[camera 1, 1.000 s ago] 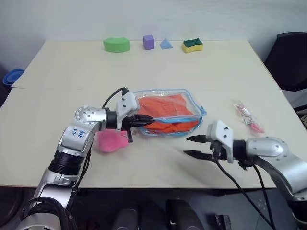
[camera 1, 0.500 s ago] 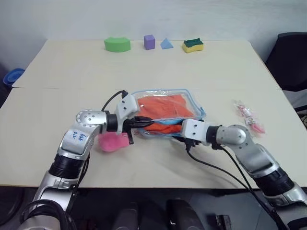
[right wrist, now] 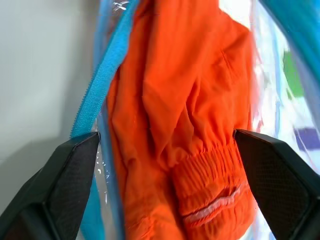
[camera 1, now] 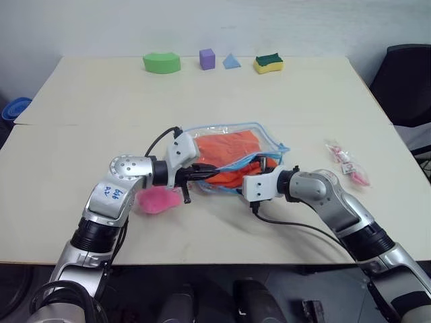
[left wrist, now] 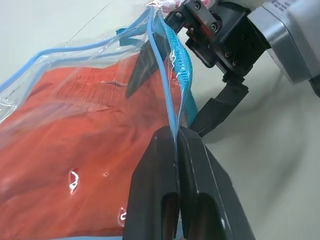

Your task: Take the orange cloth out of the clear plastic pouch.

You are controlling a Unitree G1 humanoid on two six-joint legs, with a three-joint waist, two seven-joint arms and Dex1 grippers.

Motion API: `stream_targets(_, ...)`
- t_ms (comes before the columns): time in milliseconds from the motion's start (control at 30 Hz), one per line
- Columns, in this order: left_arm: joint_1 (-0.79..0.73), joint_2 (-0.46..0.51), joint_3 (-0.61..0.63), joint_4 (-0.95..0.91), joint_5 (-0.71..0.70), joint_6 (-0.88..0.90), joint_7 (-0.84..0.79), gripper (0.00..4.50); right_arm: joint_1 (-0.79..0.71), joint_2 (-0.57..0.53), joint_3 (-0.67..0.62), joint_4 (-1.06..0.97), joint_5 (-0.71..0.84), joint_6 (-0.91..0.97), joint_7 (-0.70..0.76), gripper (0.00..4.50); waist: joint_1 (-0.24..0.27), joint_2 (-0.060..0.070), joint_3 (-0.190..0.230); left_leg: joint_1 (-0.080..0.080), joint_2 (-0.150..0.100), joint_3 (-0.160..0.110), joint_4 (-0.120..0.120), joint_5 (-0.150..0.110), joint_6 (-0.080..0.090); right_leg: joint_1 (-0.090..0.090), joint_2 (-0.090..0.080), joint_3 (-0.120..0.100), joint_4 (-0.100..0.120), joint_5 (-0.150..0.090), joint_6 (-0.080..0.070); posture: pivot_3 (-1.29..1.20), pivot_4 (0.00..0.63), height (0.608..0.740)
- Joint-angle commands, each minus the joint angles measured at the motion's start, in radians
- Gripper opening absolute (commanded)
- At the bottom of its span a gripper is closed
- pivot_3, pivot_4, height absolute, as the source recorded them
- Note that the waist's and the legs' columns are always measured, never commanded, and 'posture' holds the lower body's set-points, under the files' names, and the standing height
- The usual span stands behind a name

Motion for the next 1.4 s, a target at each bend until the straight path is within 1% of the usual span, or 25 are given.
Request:
stream_targets(33, 0.005, -0.009, 0.002, -0.051, -0.025, 0.003, -0.001, 0.00, -0.039, 0.040, 0.038, 0.048, -0.072, -0.046, -0.033, 4.45, -0.004, 0.000, 0.000, 0.000, 0.000, 0.000, 0.000, 0.000, 0.000, 0.000, 0.000, 0.000, 0.000, 0.000, 0.000, 0.00, 0.150, 0.740)
stream_targets(200, 0.014, -0.015, 0.000, -0.068, -0.029, 0.011, 0.006, 0.00, -0.099, 0.108, 0.060, 0.176, -0.122, -0.080, -0.060, 4.45, -0.025, -0.001, -0.001, 0.004, 0.000, 0.001, -0.001, 0.000, -0.001, 0.002, 0.000, 0.001, 0.002, 0.000, 0.000, 0.00, 0.150, 0.740)
stream_targets(300, 0.019, -0.007, 0.000, -0.076, -0.025, 0.011, 0.004, 0.00, -0.119, 0.168, 0.024, 0.218, -0.049, -0.040, -0.031, 4.45, -0.031, -0.001, -0.001, 0.005, 0.001, 0.001, -0.001, 0.001, -0.001, 0.003, 0.001, 0.001, 0.002, 0.000, 0.000, 0.00, 0.150, 0.740)
stream_targets(467, 0.053, 0.008, 0.000, -0.069, -0.011, -0.008, 0.006, 0.00, -0.128, 0.215, -0.020, 0.228, 0.041, 0.006, 0.026, 4.45, -0.040, -0.001, -0.001, 0.005, 0.001, 0.001, -0.001, 0.000, -0.001, 0.003, 0.001, 0.001, 0.003, 0.000, 0.000, 0.00, 0.150, 0.740)
stream_targets(567, 0.087, 0.027, -0.007, -0.022, 0.025, -0.060, 0.007, 0.00, -0.141, 0.188, 0.009, 0.256, -0.022, -0.059, 0.012, 3.83, -0.043, -0.001, -0.001, 0.005, 0.001, 0.000, -0.001, 0.000, -0.002, 0.002, 0.001, 0.001, 0.002, 0.000, 0.000, 0.00, 0.150, 0.740)
stream_targets(600, 0.091, 0.028, -0.007, -0.016, 0.029, -0.068, 0.006, 0.00, -0.143, 0.185, 0.014, 0.264, -0.035, -0.073, 0.007, 3.49, -0.043, -0.001, -0.001, 0.005, 0.001, 0.000, -0.002, 0.000, -0.002, 0.002, 0.001, 0.001, 0.002, 0.000, 0.000, 0.00, 0.150, 0.740)
stream_targets(667, 0.096, 0.032, -0.006, -0.003, 0.037, -0.085, 0.009, 0.00, -0.136, 0.222, -0.015, 0.252, 0.026, -0.021, 0.030, 2.84, -0.042, -0.001, -0.001, 0.005, 0.001, 0.000, -0.002, 0.000, -0.002, 0.002, 0.001, 0.001, 0.002, 0.000, 0.000, 0.00, 0.150, 0.740)
stream_targets(767, 0.100, 0.039, -0.005, 0.013, 0.049, -0.107, 0.009, 0.00, -0.135, 0.253, -0.038, 0.240, 0.069, 0.026, 0.044, 1.85, -0.042, -0.001, -0.001, 0.004, 0.001, 0.000, -0.002, 0.000, -0.002, 0.002, 0.001, 0.001, 0.002, 0.000, 0.000, 0.00, 0.150, 0.740)
stream_targets(900, 0.102, 0.043, 0.001, 0.016, 0.047, -0.116, 0.004, 0.00, -0.147, 0.234, -0.007, 0.277, 0.008, -0.025, 0.024, 0.49, -0.041, -0.001, -0.001, 0.003, 0.001, 0.000, -0.002, 0.000, -0.002, 0.001, 0.000, 0.000, 0.002, 0.000, 0.000, 0.00, 0.150, 0.740)
stream_targets(1033, 0.102, 0.045, 0.001, 0.013, 0.046, -0.120, 0.006, 0.00, -0.146, 0.270, -0.041, 0.264, 0.073, 0.031, 0.061, 0.49, -0.039, -0.001, -0.001, 0.003, 0.001, 0.000, -0.002, 0.000, -0.002, 0.002, 0.000, 0.000, 0.002, 0.000, 0.000, 0.00, 0.150, 0.740)
stream_targets(1133, 0.104, 0.049, 0.001, 0.030, 0.055, -0.136, 0.007, 0.00, -0.147, 0.270, -0.057, 0.228, 0.110, 0.061, 0.091, 0.49, -0.038, -0.001, -0.001, 0.003, 0.001, 0.000, -0.002, 0.000, -0.002, 0.002, 0.000, 0.000, 0.002, 0.000, 0.000, 0.00, 0.150, 0.740)
stream_targets(1200, 0.105, 0.052, 0.003, 0.036, 0.057, -0.141, 0.006, 0.00, -0.149, 0.259, -0.050, 0.224, 0.101, 0.055, 0.092, 0.87, -0.038, -0.001, -0.001, 0.003, 0.001, 0.000, -0.003, 0.000, -0.002, 0.002, 0.000, 0.000, 0.002, 0.000, 0.000, 0.00, 0.150, 0.740)
stream_targets(1233, 0.104, 0.053, 0.005, 0.035, 0.056, -0.141, 0.004, 0.00, -0.155, 0.246, -0.035, 0.238, 0.069, 0.024, 0.073, 1.07, -0.037, -0.001, -0.001, 0.003, 0.001, 0.000, -0.003, 0.000, -0.002, 0.002, 0.000, 0.000, 0.002, 0.000, 0.000, 0.00, 0.150, 0.740)
stream_targets(1300, 0.098, 0.050, 0.010, 0.031, 0.048, -0.136, 0.004, 0.00, -0.173, 0.225, -0.002, 0.279, -0.004, -0.041, 0.022, 1.67, -0.036, -0.001, -0.001, 0.003, 0.001, 0.000, -0.003, 0.000, -0.002, 0.001, 0.000, 0.000, 0.002, 0.000, 0.000, 0.00, 0.150, 0.740)
stream_targets(1400, 0.083, 0.040, 0.023, 0.027, 0.030, -0.119, 0.007, 0.00, -0.197, 0.223, 0.024, 0.335, -0.067, -0.094, -0.035, 1.67, -0.035, -0.001, -0.001, 0.003, 0.001, 0.000, -0.003, 0.000, -0.002, 0.002, 0.000, 0.000, 0.001, 0.000, 0.000, 0.00, 0.150, 0.740)
